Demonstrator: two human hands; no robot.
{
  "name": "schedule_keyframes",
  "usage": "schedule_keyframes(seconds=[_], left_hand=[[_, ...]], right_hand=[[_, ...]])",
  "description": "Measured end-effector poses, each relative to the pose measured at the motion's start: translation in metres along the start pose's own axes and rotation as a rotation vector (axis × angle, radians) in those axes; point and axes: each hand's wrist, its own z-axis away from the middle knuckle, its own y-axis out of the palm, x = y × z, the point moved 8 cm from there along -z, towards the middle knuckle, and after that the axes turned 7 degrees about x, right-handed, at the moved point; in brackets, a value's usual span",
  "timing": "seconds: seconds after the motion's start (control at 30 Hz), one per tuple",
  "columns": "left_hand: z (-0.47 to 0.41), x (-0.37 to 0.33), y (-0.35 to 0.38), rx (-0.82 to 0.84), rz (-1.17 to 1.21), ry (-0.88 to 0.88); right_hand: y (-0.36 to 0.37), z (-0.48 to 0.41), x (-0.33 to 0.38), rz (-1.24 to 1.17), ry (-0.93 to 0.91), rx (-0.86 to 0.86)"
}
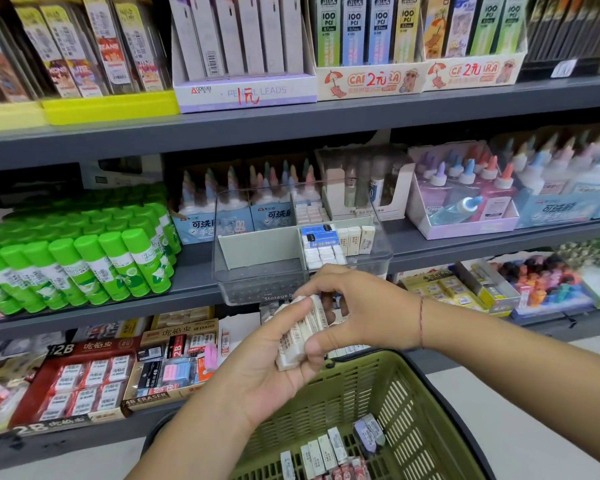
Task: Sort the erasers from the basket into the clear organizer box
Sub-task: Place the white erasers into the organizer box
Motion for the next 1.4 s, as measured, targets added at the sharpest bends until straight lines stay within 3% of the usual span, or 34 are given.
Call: schedule_keyframes(seconds=[0.3, 0.47, 0.63, 0.73, 0.83, 0.93, 1.1, 1.4], left_hand=[[0.0, -0.001, 0.002, 0.031, 0.078, -0.011], [-0.001, -0.002, -0.005, -0.055, 0.105, -0.002], [0.002, -0.011, -0.014, -0.118, 0.097, 0.031], [0.004, -0.015, -0.013, -0.112, 0.04, 0.041], [0.005, -0.013, -0.013, -0.102, 0.005, 0.029], [0.003, -0.01, -0.014, -0.099, -0.013, 0.012], [0.0, -0.01, -0.016, -0.115, -0.016, -0.007], [-0.001, -0.009, -0.017, -0.118, 0.007, -0.009]], right_hand=[[-0.007, 0.005, -0.011, -0.196, 0.007, -0.107], [-0.005, 0.005, -0.015, -0.463, -0.036, -0.131], [-0.019, 0.006, -0.008, -0.573, -0.061, -0.121], [-0.078, 0.006, -0.03, -0.463, 0.016, -0.364], [-0.126, -0.001, -0.061, -0.186, 0.17, -0.534], [-0.126, -0.022, -0.082, 0.101, 0.273, -0.465], [-0.103, -0.056, -0.086, 0.404, 0.216, -0.314], [-0.094, -0.065, -0.094, 0.576, 0.187, -0.372]])
